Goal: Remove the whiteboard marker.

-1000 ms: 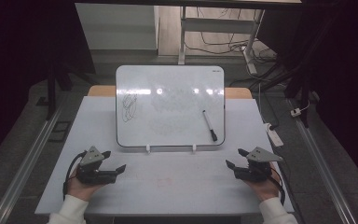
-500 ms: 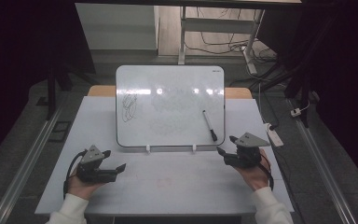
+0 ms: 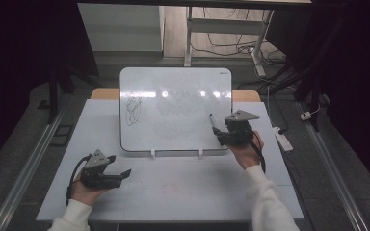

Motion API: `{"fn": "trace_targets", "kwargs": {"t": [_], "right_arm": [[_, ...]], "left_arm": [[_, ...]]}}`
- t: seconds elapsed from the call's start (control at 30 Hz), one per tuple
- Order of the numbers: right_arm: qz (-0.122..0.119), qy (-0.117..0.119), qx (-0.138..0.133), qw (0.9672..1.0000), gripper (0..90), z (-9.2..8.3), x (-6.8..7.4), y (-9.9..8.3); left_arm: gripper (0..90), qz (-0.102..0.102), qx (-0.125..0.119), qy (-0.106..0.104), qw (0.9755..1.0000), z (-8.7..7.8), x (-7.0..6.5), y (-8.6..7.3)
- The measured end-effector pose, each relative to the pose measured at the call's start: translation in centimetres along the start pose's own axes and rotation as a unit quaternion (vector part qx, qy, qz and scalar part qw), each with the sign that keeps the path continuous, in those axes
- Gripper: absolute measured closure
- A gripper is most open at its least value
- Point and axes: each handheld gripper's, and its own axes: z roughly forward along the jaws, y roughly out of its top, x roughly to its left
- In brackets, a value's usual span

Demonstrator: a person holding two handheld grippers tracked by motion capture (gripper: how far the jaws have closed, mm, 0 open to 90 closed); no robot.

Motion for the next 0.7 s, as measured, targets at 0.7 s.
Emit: {"fn": "trace_targets", "kwargs": {"t": [0.7], "right_arm": [[-0.041, -0.102, 0.049, 0.9927, 77.1, 5.2, 2.3, 2.2]], "left_arm": [[19.2, 0.007, -0.002, -0.003, 1.0, 0.1, -0.2, 0.1]]}}
